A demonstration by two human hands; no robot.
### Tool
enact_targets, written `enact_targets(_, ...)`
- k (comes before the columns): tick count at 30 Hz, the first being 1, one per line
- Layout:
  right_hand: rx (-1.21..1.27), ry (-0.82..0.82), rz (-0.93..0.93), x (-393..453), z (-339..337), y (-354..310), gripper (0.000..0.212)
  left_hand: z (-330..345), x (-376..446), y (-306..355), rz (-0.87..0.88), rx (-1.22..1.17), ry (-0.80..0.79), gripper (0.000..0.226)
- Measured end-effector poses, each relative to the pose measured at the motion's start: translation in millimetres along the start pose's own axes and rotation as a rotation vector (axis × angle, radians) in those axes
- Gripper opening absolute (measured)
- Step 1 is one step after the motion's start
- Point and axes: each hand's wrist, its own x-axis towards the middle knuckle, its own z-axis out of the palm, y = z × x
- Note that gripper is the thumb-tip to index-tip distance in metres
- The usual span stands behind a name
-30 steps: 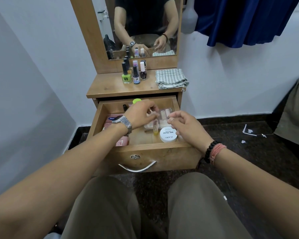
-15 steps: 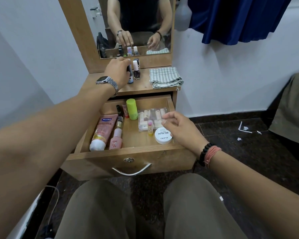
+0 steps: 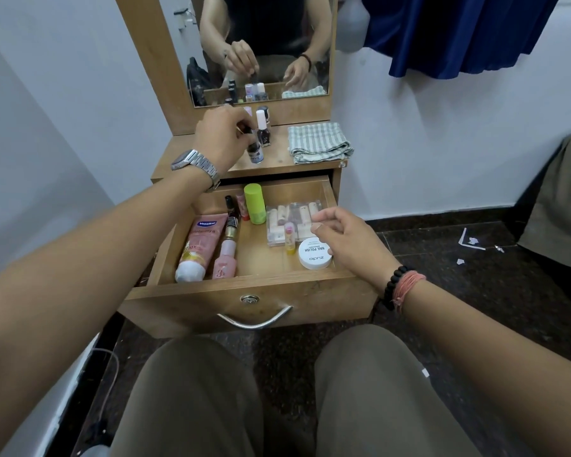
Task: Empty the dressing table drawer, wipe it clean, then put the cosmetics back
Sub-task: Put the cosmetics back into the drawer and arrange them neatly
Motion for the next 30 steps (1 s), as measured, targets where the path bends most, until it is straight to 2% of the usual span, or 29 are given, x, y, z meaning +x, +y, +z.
enact_targets(4, -0.011, -0.001, 0.003, 0.6, 0.0, -0.1, 0.015, -9.5, -32.1, -1.3, -0.017, -0.05, -0.09, 0.012)
enact_targets(9, -0.03, 0.0, -0.002, 0.8, -0.2, -0.4, 0.016, 18.6, -71.4, -23.6, -0.085, -0.046, -0.269, 0.014)
enact_targets(12, -0.038, -0.001, -0.005, 1.5, -0.2, -1.3, 0.017, 34.3, -80.0, -29.7, -0.122, -0.025, -0.311, 0.016)
enact_targets(24, -0.036, -0.002, 0.01, 1.2, -1.7, -1.4, 0.018, 55.7, -79.3, -35.0, -0.158, 0.038, -0.294, 0.012)
enact_targets(30, -0.058, -0.03, -0.017, 0.7, -1.3, -4.2, 0.019, 42.3, -83.7, -41.2, -0.098, 0.025, -0.172, 0.012)
